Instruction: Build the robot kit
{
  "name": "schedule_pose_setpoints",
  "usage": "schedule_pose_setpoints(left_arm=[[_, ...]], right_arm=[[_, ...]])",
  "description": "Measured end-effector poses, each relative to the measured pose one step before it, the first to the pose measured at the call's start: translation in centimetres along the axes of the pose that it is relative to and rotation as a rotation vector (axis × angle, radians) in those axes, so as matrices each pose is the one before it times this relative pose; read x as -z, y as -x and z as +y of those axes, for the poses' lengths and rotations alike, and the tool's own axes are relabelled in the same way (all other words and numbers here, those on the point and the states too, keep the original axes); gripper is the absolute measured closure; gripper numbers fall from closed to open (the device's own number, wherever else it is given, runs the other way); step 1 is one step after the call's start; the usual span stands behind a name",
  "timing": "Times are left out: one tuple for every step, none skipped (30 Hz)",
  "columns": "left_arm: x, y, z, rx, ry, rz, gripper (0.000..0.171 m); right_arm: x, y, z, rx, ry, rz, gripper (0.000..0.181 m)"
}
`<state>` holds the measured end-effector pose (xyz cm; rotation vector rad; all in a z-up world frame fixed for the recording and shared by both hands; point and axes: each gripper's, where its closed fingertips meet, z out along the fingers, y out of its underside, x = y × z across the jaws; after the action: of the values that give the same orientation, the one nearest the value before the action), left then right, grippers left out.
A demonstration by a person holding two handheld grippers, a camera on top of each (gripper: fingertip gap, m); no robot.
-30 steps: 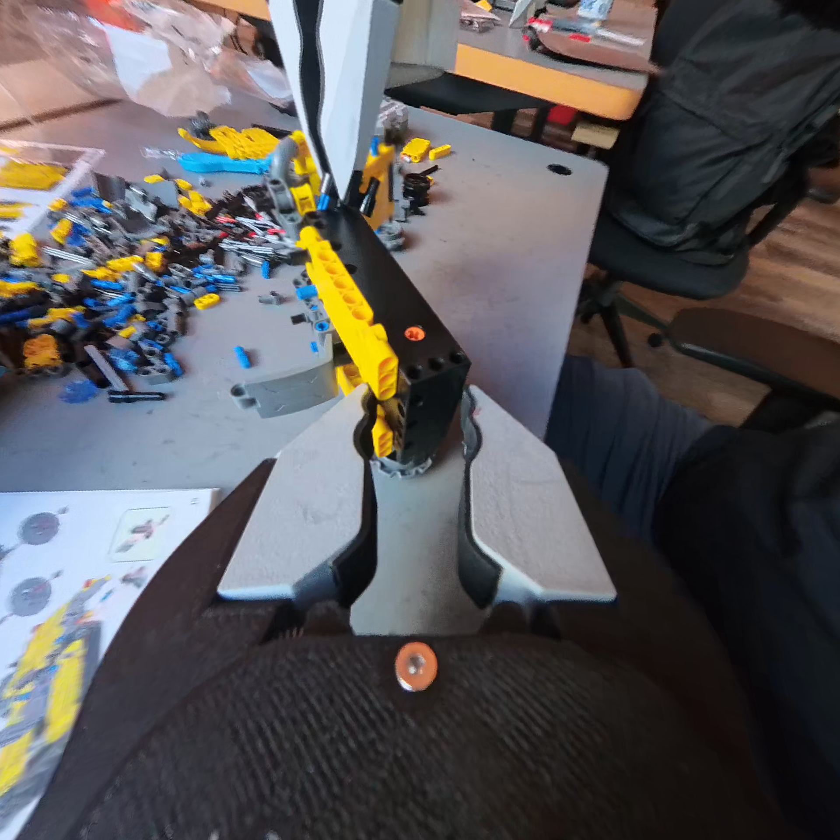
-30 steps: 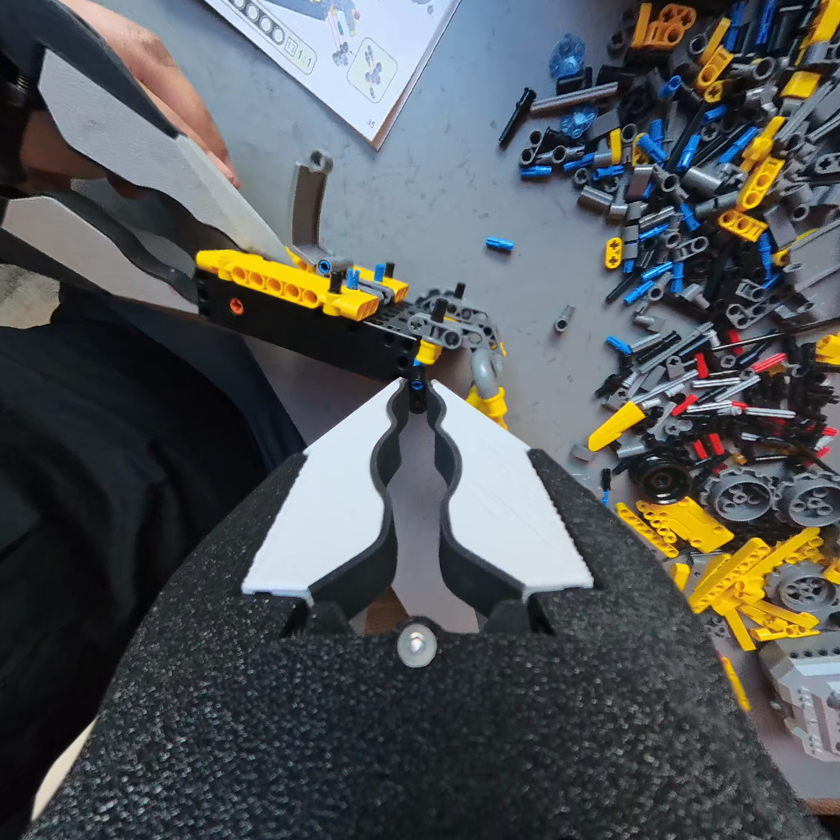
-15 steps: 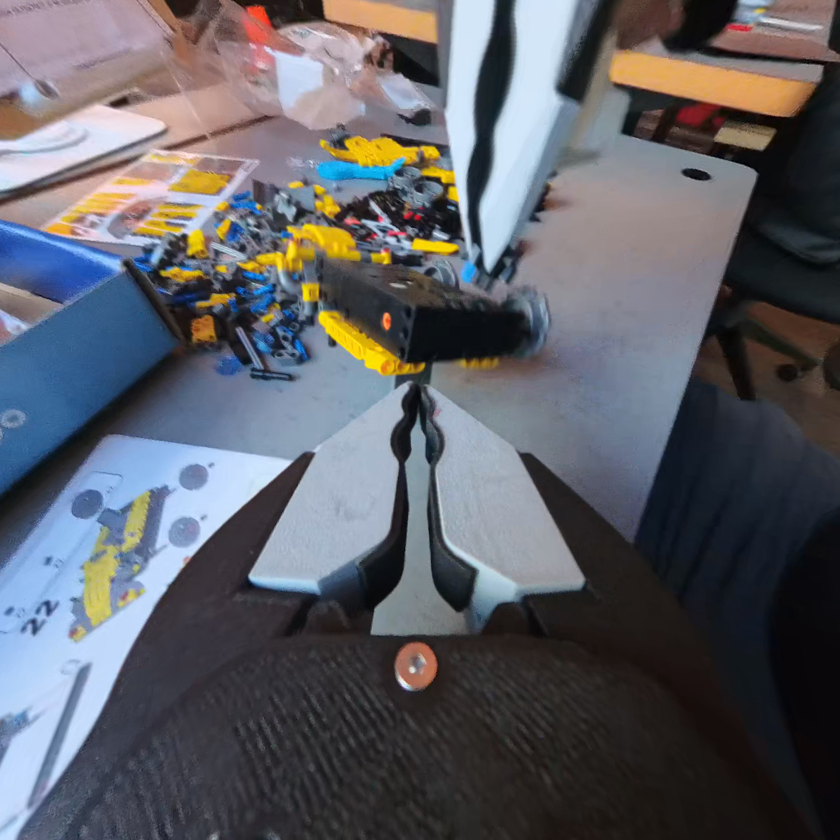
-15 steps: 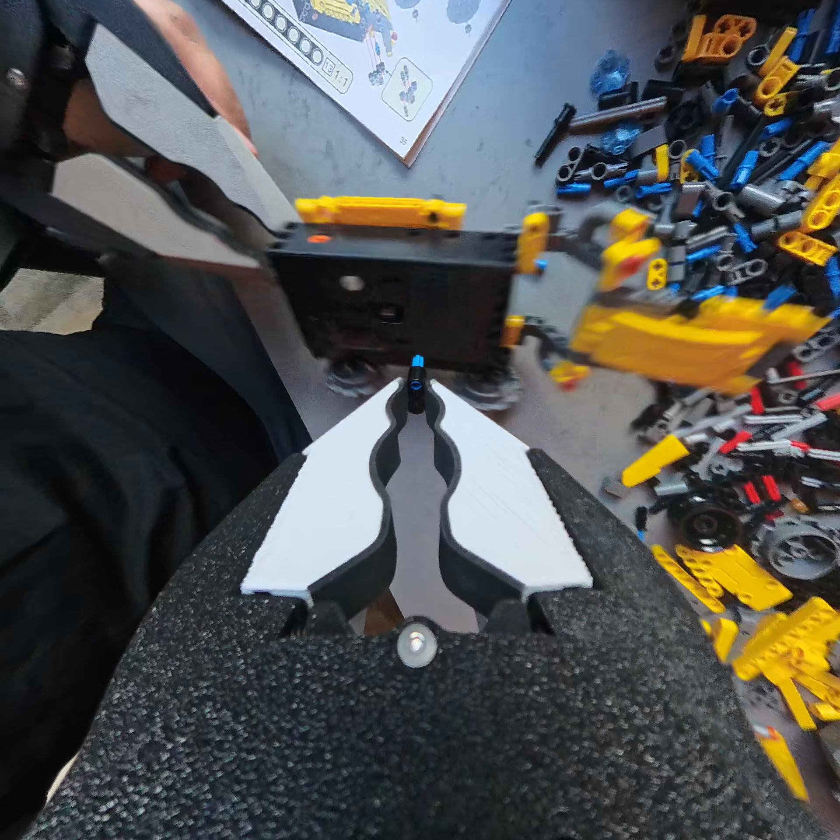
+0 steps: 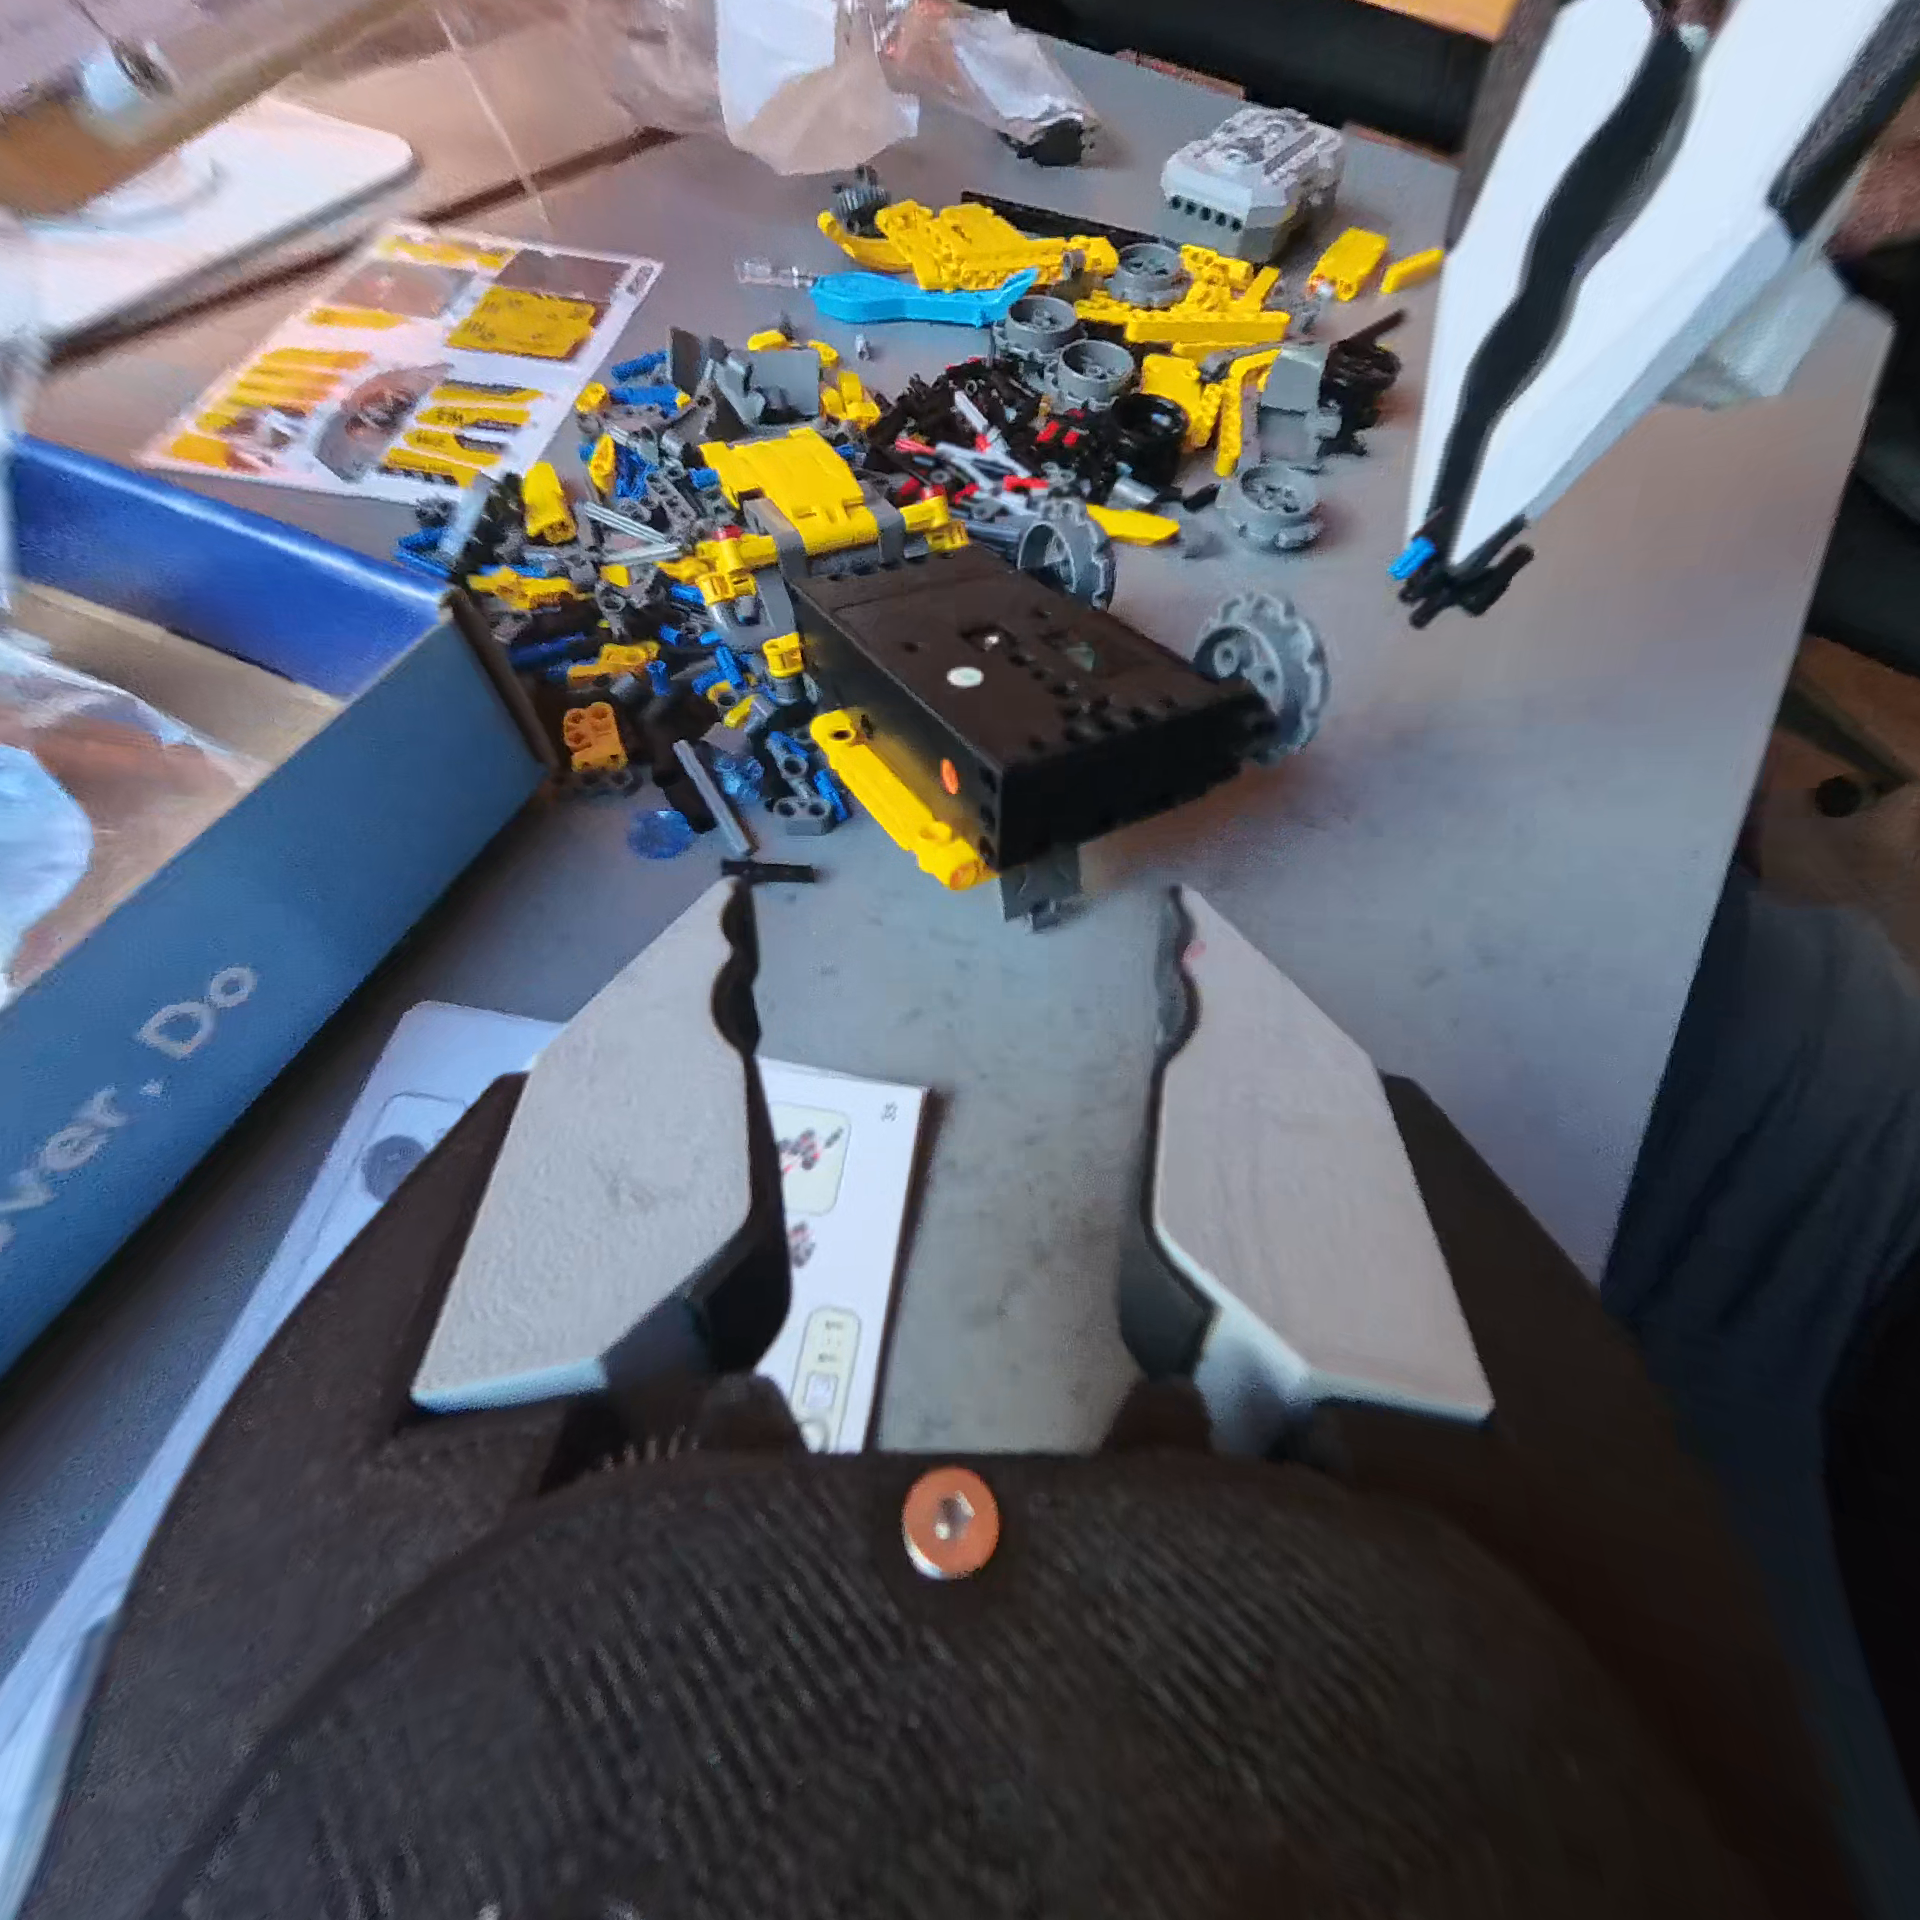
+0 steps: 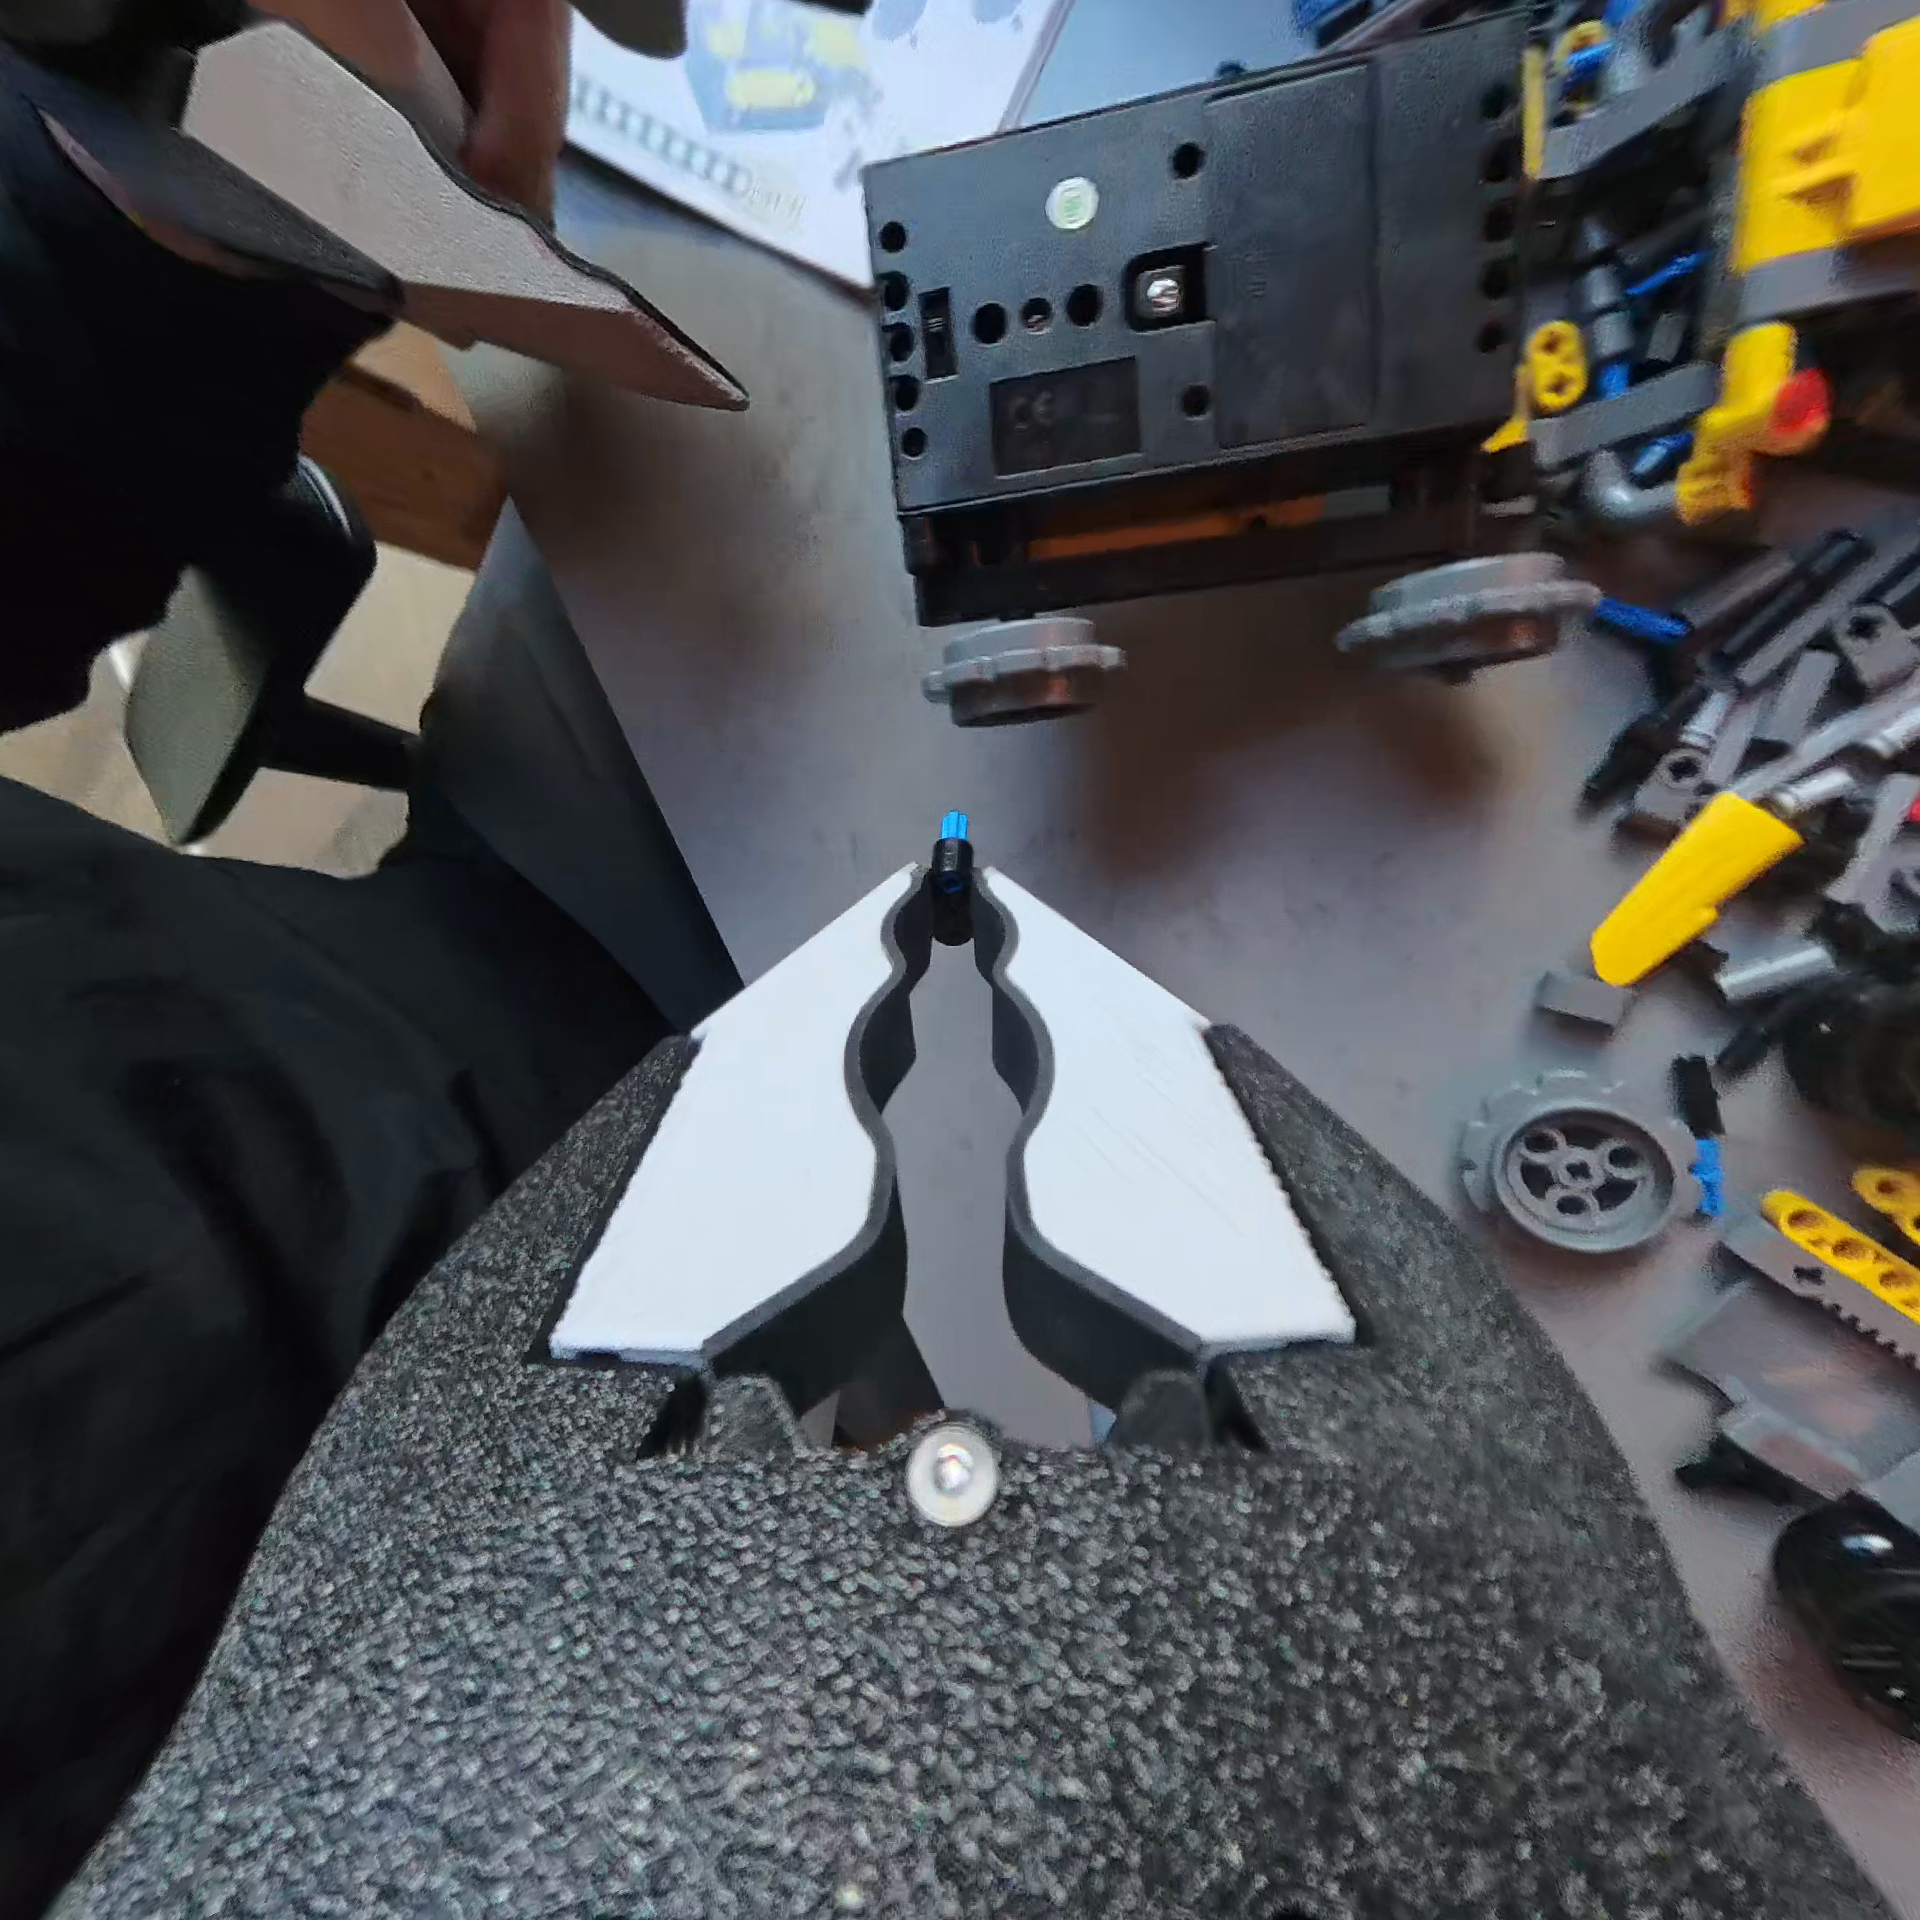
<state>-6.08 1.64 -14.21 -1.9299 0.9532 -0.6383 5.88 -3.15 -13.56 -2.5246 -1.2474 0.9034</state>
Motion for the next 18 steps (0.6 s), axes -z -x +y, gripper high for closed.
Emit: schedule_pose_setpoints(left_arm=[[-0.497,-0.139,-0.285,0.058,0.00865,0.0327,0.094],[-0.478,-0.375,-0.428,0.0627,-0.00573,0.0445,0.092],[-0.426,-0.193,-0.331,0.0688,-0.00366,0.0313,0.088],[-0.311,0.174,-0.19,0.0729,0.00568,0.0067,0.083],[-0.167,0.261,-0.128,0.0677,0.00717,0.0028,0.081],[-0.026,0.099,-0.123,0.0686,-0.00083,0.0137,0.08],[0.117,-0.063,-0.071,0.0779,-0.00715,0.0217,0.08],[0.201,-0.151,0.061,0.0761,-0.00165,0.0218,0.079],[0.254,-0.385,0.213,0.0607,0.00324,0.0273,0.081],[0.257,-0.442,0.206,0.0556,-0.00061,0.0238,0.083],[0.206,-0.345,0.094,0.0598,-0.0105,0.0166,0.082],[0.079,-0.3,0.109,0.0594,-0.00679,0.0167,0.082],[-0.069,-0.181,0.154,0.05,0.00135,0.0133,0.083],[-0.165,0.113,0.06,0.0433,-0.00315,-0.0015,0.085],[-0.275,0.211,-0.044,0.0472,-0.01136,-0.0039,0.086],[-0.368,0.072,0.002,0.0467,-0.00715,0.0065,0.088],[-0.429,-0.073,0.032,0.0336,-0.00302,0.0128,0.093],[-0.395,0.134,0.004,0.015,0.00078,-0.0038,0.102]], right_arm=[[0.314,-0.399,0.054,-0.0169,-0.0308,0.0,0.174],[0.255,-0.438,0.043,-0.0167,-0.0316,0.0028,0.174],[0.208,-0.382,0.068,-0.0134,-0.0291,0.0021,0.174],[0.17,-0.256,0.063,-0.0075,-0.0295,-0.0001,0.174],[0.161,-0.114,0.064,-0.0048,-0.0301,-0.0017,0.174],[0.114,0.013,0.13,-0.0022,-0.0249,-0.0056,0.174],[0.065,0.123,0.18,0.0025,-0.0196,-0.0094,0.174],[0.061,0.107,0.151,0.0048,-0.0192,-0.0072,0.174],[0.054,0.084,0.176,0.0058,-0.0162,-0.0048,0.174],[0.06,0.107,0.244,0.0085,-0.0098,-0.0062,0.174],[0.079,0.15,0.251,0.0097,-0.0085,-0.008,0.174],[0.088,0.194,0.248,0.0092,-0.0074,-0.0105,0.174],[0.076,0.22,0.289,0.0103,-0.0041,-0.0123,0.174],[0.041,0.238,0.287,0.0116,-0.0025,-0.0115,0.174],[0.033,0.265,0.296,0.0124,-0.0012,-0.0112,0.174],[0.011,0.339,0.293,0.0141,-0.0004,-0.0127,0.174],[0.006,0.377,0.29,0.0154,-0.0013,-0.012,0.174],[0.044,0.376,0.287,0.016,-0.0025,-0.0101,0.174]])
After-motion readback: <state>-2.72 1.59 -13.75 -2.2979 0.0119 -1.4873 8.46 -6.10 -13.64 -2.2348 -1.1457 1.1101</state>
